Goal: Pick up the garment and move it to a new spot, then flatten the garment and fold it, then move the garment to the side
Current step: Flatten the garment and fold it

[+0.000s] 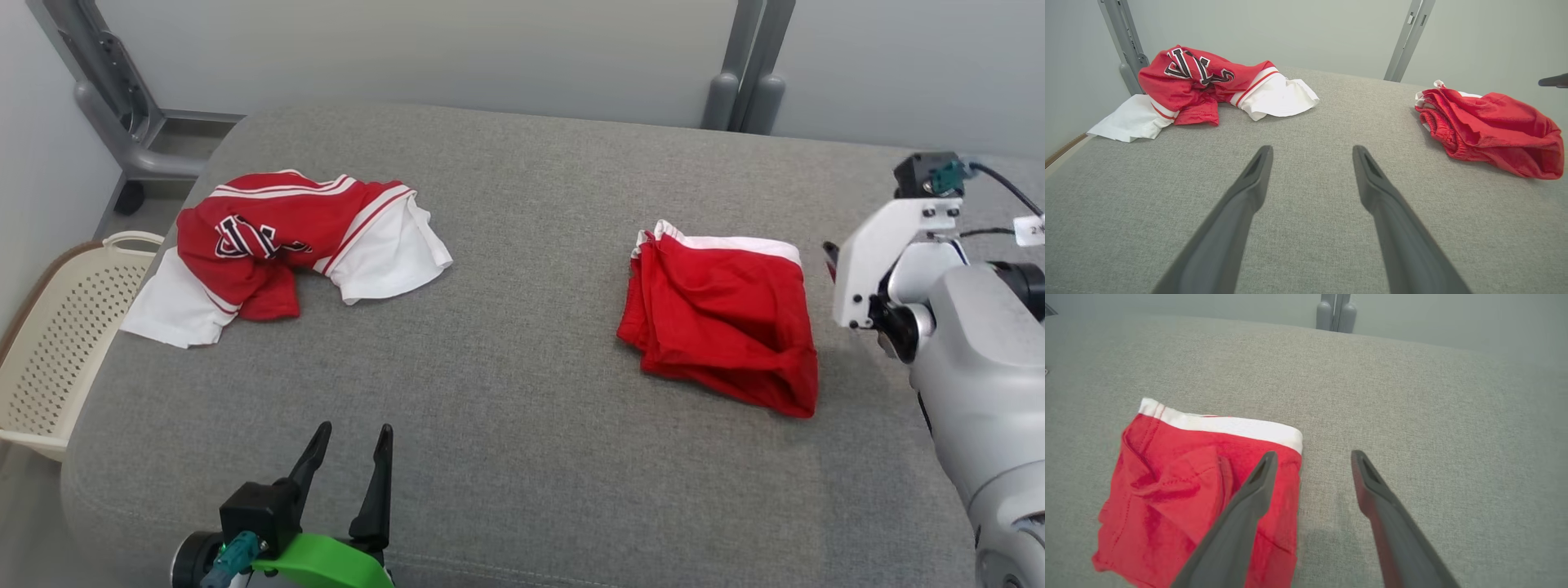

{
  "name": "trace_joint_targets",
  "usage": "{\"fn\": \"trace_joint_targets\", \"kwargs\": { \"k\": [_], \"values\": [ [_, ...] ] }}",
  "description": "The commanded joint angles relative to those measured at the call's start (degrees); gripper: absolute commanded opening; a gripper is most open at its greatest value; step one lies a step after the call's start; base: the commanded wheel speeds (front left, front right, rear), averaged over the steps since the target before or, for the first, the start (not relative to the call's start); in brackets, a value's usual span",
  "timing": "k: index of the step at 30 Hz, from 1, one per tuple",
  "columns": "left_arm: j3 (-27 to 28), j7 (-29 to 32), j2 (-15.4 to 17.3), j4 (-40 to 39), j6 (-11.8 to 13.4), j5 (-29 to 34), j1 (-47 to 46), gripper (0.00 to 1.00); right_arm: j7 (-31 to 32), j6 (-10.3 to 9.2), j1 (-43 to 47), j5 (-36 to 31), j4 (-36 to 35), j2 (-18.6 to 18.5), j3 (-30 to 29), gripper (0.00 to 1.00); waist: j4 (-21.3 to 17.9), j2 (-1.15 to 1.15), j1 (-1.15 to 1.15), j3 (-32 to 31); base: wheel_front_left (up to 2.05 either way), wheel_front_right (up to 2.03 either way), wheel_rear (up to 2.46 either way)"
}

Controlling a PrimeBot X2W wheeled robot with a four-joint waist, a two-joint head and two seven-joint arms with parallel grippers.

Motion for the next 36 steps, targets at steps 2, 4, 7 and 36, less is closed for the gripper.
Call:
{"fn": "trace_joint_targets", "kwargs": {
  "k": [2,4,7,36],
  "values": [
    [0.0,0.1,0.5,-0.4,0.4,-0.2,0.6,1.0,-1.0,-0.08,2.7,-1.1,1.2,-0.9,-2.2,0.32,-0.6,-0.01,0.0,-0.1,0.0,0.0,0.0],
    [0.0,0.1,0.7,-0.6,0.4,-0.3,0.4,1.0,-1.6,-0.08,4.4,-1.9,2.2,-0.9,-4.5,0.0,-0.7,-0.01,0.0,0.4,0.0,0.0,0.0],
    [-0.2,0.1,0.8,-0.9,0.4,-0.3,-0.2,1.0,-2.0,-0.08,5.4,-2.6,2.7,-0.3,-6.0,0.0,-0.4,-0.01,0.0,1.1,0.0,0.0,0.0],
    [-1.6,0.3,0.7,0.6,0.5,-1.5,0.0,1.0,0.4,-0.08,7.0,3.5,3.6,8.1,8.5,0.0,4.8,-0.01,0.0,-0.4,0.0,0.0,0.0]
  ]
}}
